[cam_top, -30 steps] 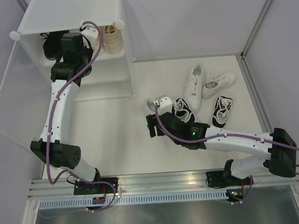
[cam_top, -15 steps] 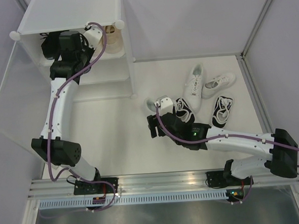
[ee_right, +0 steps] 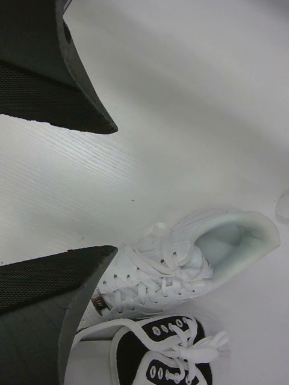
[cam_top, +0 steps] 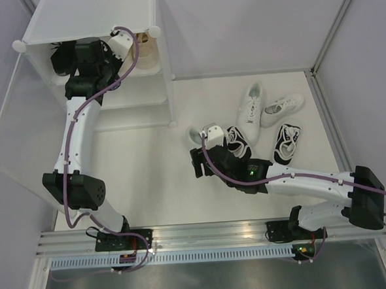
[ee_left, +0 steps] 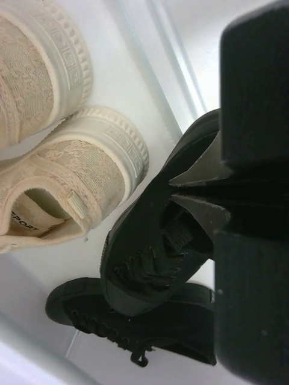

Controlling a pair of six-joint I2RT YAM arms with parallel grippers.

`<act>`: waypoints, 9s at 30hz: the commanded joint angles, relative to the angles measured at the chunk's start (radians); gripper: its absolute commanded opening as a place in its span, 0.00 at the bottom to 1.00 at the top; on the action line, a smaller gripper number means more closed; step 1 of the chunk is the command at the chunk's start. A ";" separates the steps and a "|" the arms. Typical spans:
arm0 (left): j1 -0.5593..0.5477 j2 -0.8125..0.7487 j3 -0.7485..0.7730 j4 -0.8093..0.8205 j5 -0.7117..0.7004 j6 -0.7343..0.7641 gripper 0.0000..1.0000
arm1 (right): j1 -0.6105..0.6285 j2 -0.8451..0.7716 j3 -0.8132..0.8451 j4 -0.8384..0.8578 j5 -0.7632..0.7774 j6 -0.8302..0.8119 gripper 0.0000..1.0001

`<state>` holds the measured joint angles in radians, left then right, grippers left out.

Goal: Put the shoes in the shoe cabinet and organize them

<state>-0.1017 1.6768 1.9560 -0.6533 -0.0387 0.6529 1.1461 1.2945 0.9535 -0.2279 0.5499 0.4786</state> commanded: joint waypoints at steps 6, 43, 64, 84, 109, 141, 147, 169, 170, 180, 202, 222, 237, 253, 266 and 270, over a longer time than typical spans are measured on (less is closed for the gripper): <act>0.031 -0.071 -0.097 0.130 -0.196 -0.263 0.27 | 0.001 0.011 -0.018 0.010 0.001 0.020 0.79; -0.061 -0.243 -0.220 0.067 -0.397 -0.886 1.00 | 0.003 -0.072 -0.133 0.028 0.044 0.015 0.79; -0.078 -0.120 -0.203 0.063 -0.555 -0.878 0.57 | 0.003 -0.107 -0.176 0.036 0.056 0.018 0.79; 0.137 -0.252 -0.273 0.153 -0.233 -0.582 0.02 | 0.003 -0.126 -0.185 0.029 0.050 0.020 0.79; 0.220 -0.098 -0.161 0.386 -0.070 -0.484 0.02 | 0.003 -0.078 -0.179 0.041 0.044 0.009 0.79; 0.231 0.003 -0.124 0.606 -0.059 -0.584 0.02 | 0.003 -0.095 -0.197 0.027 0.076 0.009 0.79; 0.234 0.040 -0.144 0.641 -0.092 -0.593 0.02 | 0.003 -0.092 -0.202 0.024 0.078 0.008 0.79; 0.240 -0.048 -0.253 0.620 -0.121 -0.679 0.77 | 0.003 -0.083 -0.214 0.032 0.070 0.017 0.79; 0.240 -0.058 -0.250 0.606 -0.113 -0.685 0.79 | 0.001 -0.083 -0.216 0.032 0.064 0.020 0.79; 0.240 -0.186 -0.250 0.364 -0.058 -0.740 0.89 | 0.003 -0.093 -0.225 0.045 0.050 0.028 0.79; 0.240 -0.037 -0.183 0.196 -0.004 -0.756 0.50 | 0.003 -0.072 -0.225 0.064 0.042 0.015 0.79; 0.238 0.100 -0.071 0.354 -0.099 -0.785 0.43 | 0.001 -0.061 -0.226 0.056 0.054 0.018 0.79; 0.241 0.037 -0.173 0.368 -0.429 -0.803 0.53 | 0.001 -0.049 -0.228 0.061 0.053 0.018 0.79; 0.244 -0.064 -0.209 0.371 -0.185 -0.835 0.74 | 0.001 -0.077 -0.240 0.058 0.058 0.026 0.79; 0.244 -0.100 -0.210 0.277 -0.136 -0.828 0.63 | 0.003 -0.107 -0.245 0.059 0.058 0.020 0.79; 0.246 -0.040 -0.180 0.274 -0.078 -0.832 0.49 | 0.001 -0.109 -0.252 0.056 0.059 0.028 0.79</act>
<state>0.1440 1.5806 1.7443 -0.3656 -0.1787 -0.1570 1.1461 1.2053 0.7109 -0.1932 0.5983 0.4938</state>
